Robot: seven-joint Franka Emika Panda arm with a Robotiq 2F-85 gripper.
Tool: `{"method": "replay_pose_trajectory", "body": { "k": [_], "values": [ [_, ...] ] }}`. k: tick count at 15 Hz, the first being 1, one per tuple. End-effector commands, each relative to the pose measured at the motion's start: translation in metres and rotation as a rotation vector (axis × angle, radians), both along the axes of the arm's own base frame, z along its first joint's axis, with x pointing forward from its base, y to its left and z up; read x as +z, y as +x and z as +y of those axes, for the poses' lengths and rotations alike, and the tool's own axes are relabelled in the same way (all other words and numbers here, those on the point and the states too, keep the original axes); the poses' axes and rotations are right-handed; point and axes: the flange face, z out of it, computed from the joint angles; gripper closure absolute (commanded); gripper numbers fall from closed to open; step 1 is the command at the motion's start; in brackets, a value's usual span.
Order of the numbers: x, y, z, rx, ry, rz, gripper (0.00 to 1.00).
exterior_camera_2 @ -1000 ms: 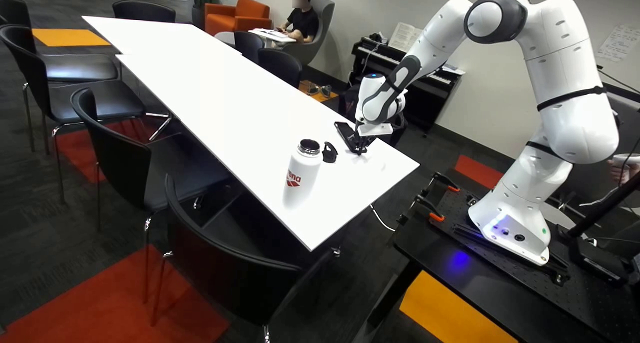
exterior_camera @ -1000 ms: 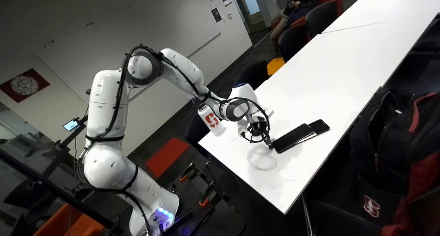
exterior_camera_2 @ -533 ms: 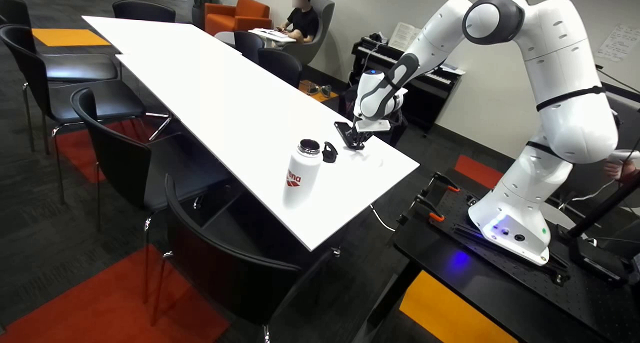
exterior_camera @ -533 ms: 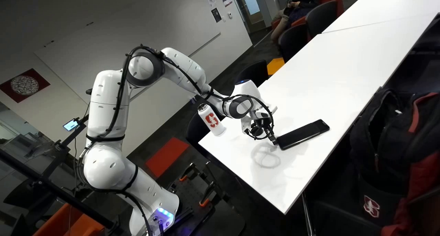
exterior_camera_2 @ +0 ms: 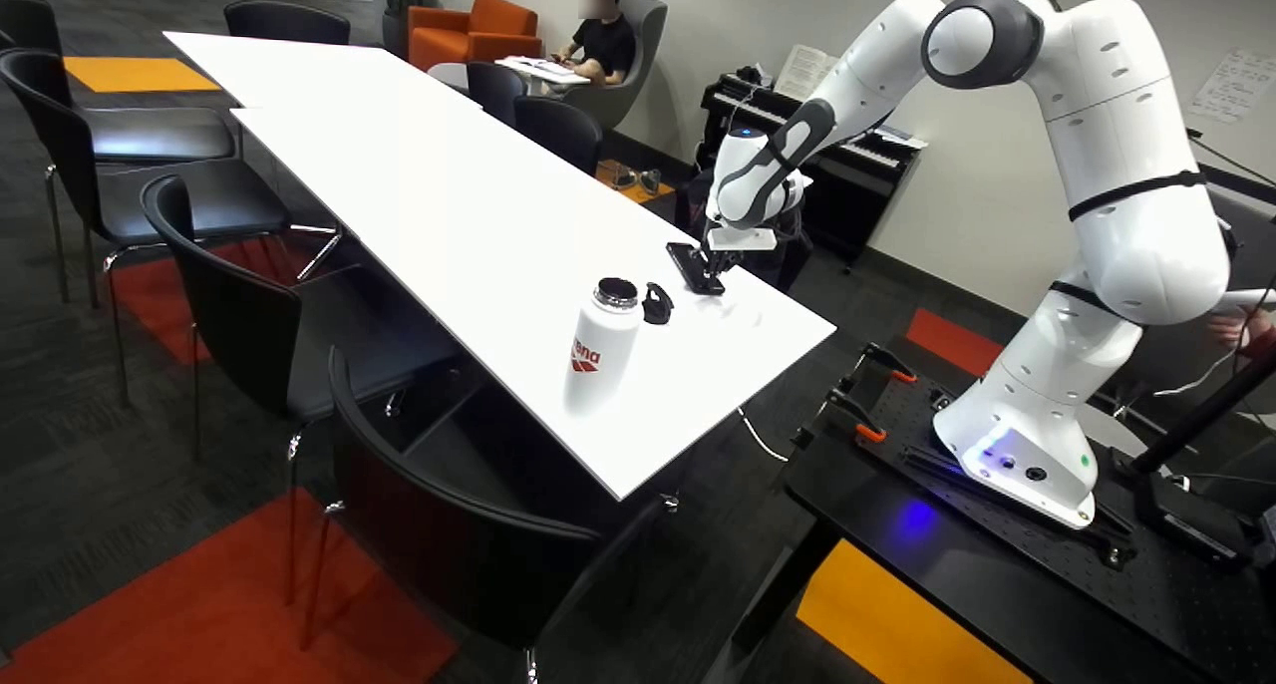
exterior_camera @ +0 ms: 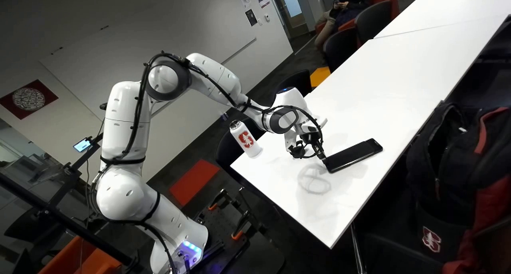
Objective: Slide the black lid over the phone
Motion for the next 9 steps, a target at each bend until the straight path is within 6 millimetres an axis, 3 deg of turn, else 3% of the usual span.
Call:
{"method": "replay_pose_trajectory", "body": {
  "k": [1,4,9],
  "values": [
    [0.011,-0.003,-0.001,0.071,0.069,0.027,1.00],
    [0.011,-0.016,0.007,0.182,0.149,0.070,1.00],
    [-0.006,-0.020,-0.001,0.120,0.105,0.152,1.00]
  ]
}}
